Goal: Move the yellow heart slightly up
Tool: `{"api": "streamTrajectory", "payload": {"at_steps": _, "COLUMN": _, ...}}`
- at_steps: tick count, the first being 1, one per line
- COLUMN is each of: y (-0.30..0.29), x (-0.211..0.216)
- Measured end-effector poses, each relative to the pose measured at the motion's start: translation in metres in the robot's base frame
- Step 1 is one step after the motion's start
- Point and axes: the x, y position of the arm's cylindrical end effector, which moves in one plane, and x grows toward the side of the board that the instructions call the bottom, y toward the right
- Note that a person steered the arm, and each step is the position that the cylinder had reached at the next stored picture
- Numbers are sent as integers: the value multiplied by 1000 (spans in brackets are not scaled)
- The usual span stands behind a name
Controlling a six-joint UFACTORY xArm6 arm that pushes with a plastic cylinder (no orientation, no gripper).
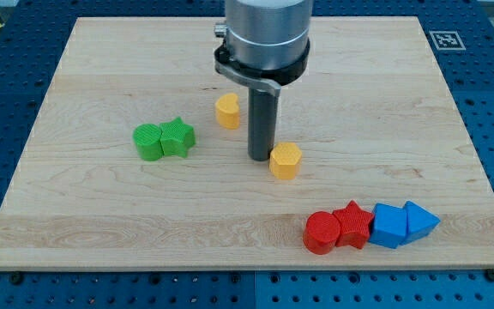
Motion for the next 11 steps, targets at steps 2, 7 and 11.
{"api": "streamTrajectory", "payload": {"at_steps": 2, "y": -43, "x": -57}}
{"api": "streamTrajectory", "payload": {"at_steps": 7, "y": -17, "x": -179}}
{"api": "streamTrajectory", "payload": {"at_steps": 11, "y": 4, "x": -241}}
